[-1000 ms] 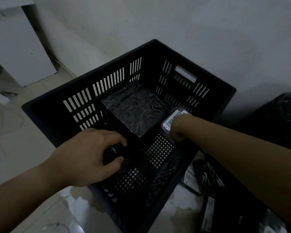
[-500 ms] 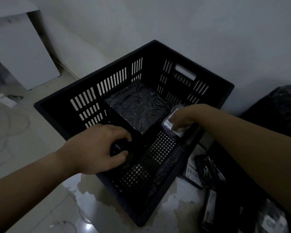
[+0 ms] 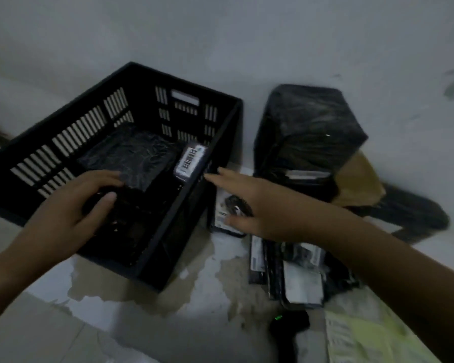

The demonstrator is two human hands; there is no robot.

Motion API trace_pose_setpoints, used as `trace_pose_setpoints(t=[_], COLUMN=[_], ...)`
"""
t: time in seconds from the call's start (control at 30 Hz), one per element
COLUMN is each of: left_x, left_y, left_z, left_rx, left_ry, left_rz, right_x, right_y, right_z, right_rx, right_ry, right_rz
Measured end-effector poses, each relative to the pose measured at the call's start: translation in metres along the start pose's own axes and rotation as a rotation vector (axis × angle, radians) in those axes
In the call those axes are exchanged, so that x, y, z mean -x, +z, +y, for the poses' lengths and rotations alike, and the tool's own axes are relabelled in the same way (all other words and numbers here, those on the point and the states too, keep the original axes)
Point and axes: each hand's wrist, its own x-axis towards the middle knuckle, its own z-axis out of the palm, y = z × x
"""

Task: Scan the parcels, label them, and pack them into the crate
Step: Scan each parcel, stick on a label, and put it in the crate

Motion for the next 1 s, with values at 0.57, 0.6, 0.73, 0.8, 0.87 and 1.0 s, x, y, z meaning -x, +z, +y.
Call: trace_pose_setpoints(t=[0.57,0.6,0.73,0.8,0.87,1.0], left_x=[0.057,0.059,0.055,0.043,0.025,-0.011], left_y=[0.288,0.299,0.319,0.316,0.310,0.314], left_z=[0.227,0.225,0.229,0.238,0.251,0.254], left_rx=[0.530,0.512,0.430,0.390,0.400,0.500], left_ry=[-0.116,-0.204,-0.368,-0.396,-0.411,-0.495], left_rz=[-0.447,-0.444,-0.362,-0.262,-0.208,-0.308], right_x=[0.324,0.331,0.330,0.318,0.303,0.270], right_y=[0.173,0.186,0.224,0.234,0.239,0.259], right_z=[0.103,0.104,0.106,0.111,0.114,0.110], right_rx=[-0.732,-0.766,-0.885,-0.909,-0.898,-0.835], right_ry=[0.645,0.666,0.710,0.720,0.734,0.767], right_rz=[0.366,0.362,0.284,0.265,0.250,0.141])
